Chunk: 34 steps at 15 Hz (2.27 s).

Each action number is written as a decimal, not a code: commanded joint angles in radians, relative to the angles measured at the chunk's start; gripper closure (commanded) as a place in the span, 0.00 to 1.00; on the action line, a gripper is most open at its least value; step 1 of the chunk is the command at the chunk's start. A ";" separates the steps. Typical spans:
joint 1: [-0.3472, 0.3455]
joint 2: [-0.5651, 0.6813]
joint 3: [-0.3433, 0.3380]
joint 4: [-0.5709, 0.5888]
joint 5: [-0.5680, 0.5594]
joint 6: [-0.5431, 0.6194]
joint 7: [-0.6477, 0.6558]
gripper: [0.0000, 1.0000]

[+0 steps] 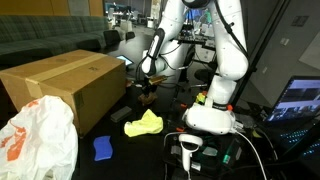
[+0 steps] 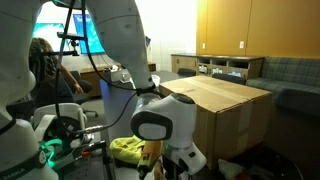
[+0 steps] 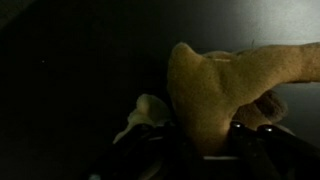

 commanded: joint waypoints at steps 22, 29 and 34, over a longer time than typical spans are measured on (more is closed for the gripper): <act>0.229 -0.626 0.186 0.298 -0.095 -0.816 0.622 0.85; 0.225 -0.389 0.164 0.631 -0.003 -0.778 0.595 0.85; 0.224 -0.199 0.139 0.849 0.043 -0.748 0.596 0.85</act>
